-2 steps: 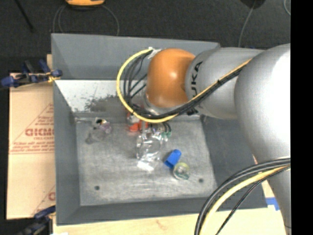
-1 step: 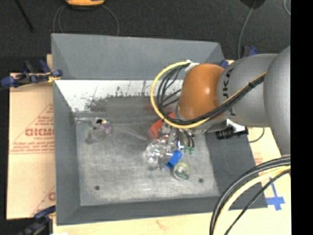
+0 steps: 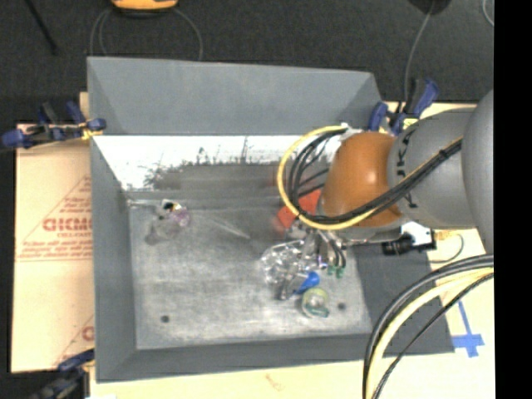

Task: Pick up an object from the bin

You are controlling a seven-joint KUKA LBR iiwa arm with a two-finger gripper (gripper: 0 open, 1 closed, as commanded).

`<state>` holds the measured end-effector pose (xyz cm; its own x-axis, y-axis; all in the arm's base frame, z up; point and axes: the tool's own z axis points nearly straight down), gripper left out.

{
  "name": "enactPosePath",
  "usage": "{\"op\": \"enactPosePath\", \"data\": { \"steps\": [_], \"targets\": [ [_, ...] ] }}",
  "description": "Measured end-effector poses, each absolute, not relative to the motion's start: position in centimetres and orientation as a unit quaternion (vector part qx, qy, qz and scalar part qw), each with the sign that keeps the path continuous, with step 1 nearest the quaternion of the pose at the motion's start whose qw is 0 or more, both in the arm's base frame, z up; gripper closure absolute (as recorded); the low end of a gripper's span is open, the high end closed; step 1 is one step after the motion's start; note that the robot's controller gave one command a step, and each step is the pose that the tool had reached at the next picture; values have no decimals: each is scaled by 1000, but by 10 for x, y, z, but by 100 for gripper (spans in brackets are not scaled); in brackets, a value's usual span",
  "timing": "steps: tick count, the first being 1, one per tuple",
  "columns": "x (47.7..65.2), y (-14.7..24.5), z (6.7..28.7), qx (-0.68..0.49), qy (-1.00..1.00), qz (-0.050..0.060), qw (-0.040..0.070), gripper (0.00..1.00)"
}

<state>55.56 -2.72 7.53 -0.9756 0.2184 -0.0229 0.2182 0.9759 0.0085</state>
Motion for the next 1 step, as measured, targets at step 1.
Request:
{"op": "enactPosePath", "data": {
  "steps": [1],
  "targets": [
    [558,-27,78,110,994,3,15,100]
  ]
}}
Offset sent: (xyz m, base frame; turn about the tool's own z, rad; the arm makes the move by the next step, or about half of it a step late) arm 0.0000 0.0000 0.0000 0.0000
